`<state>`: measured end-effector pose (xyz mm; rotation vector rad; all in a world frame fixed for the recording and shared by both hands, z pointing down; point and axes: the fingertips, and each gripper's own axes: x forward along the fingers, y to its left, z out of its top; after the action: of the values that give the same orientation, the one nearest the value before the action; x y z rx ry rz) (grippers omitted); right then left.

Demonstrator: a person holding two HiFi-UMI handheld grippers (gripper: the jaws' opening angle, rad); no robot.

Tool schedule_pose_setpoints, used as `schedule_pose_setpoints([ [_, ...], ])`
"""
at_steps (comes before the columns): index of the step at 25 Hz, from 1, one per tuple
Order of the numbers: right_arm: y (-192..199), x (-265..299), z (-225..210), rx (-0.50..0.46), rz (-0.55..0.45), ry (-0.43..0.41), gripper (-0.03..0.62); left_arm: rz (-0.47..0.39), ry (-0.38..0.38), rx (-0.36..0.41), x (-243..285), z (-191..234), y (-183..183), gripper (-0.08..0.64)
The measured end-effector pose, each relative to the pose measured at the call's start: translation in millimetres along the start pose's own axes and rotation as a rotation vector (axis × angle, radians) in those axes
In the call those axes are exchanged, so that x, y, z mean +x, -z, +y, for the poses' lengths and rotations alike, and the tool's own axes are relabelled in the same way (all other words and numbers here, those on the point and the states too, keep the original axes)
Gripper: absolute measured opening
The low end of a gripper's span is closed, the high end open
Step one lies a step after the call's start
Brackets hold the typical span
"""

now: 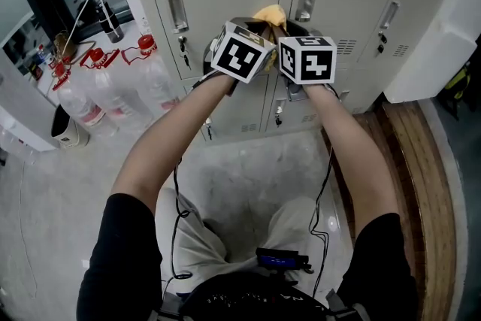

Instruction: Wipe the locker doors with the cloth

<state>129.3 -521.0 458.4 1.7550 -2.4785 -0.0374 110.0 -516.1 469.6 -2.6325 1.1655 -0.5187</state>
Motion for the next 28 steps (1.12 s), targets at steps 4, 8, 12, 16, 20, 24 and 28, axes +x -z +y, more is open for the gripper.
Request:
schedule_pose_setpoints([
  [4, 1.4, -1.5, -8.1, 0.007, 0.005, 0.01, 0.081, -0.003, 0.017, -0.004, 5.9, -5.1, -3.2, 0.017],
  [8, 3.2, -1.4, -11.3, 0.018, 0.014, 0.009, 0.081, -0.004, 0.021, -0.004, 8.0, -8.2, -2.8, 0.018],
  [12, 1.7, -5.0, -11.0, 0.037, 0.011, 0.01, 0.081, -0.021, 0.013, 0.048, 5.0, -10.6, -3.7, 0.018],
  [16, 10.4, -12.0, 5.6, 0.053, 0.008, -0.045, 0.081, -0.03, -0.008, 0.073, -9.9, -14.9, 7.4, 0.018],
  [20, 19.5, -12.7, 39.7, 0.039, 0.026, -0.167, 0.081, -0.042, -0.035, 0.043, -35.7, -9.1, 27.8, 0.018],
  [24, 28.1, -2.4, 80.6, 0.031, 0.048, -0.258, 0.081, -0.016, -0.08, 0.001, -64.1, 10.1, 53.5, 0.018],
  [28, 41.2, 12.7, 118.5, 0.03, 0.08, -0.317, 0.081, 0.032, -0.12, -0.031, -85.1, 28.5, 84.0, 0.018],
])
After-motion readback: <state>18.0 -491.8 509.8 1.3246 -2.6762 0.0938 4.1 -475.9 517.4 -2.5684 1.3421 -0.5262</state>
